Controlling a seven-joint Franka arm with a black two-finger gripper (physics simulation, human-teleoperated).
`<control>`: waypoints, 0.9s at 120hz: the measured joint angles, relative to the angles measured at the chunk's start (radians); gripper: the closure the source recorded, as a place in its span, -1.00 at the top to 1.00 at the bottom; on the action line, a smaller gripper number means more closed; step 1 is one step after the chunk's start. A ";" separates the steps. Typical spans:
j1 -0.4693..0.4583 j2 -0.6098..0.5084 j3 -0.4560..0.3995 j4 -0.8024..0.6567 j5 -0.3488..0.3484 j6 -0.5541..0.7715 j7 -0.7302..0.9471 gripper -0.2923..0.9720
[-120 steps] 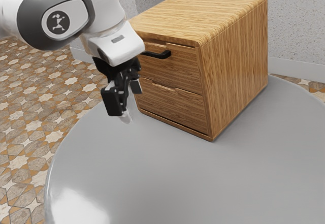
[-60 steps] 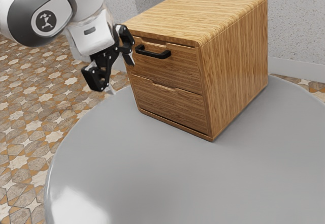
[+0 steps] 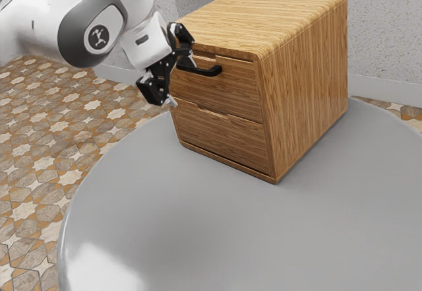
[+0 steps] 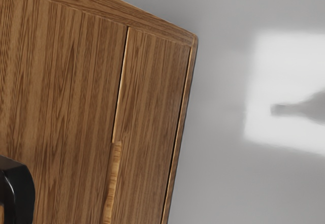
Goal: Pull the drawer handle with one arm to open the drawer
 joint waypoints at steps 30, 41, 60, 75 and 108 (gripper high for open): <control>0.036 0.032 0.001 0.016 -0.004 0.031 0.012 0.54; 0.058 0.032 0.004 0.010 -0.003 0.036 0.013 0.54; 0.076 0.032 0.003 0.004 -0.004 0.040 0.013 0.54; 0.064 0.032 0.004 0.003 -0.004 0.042 0.011 0.54; 0.068 0.041 0.002 0.003 -0.004 0.043 0.003 0.46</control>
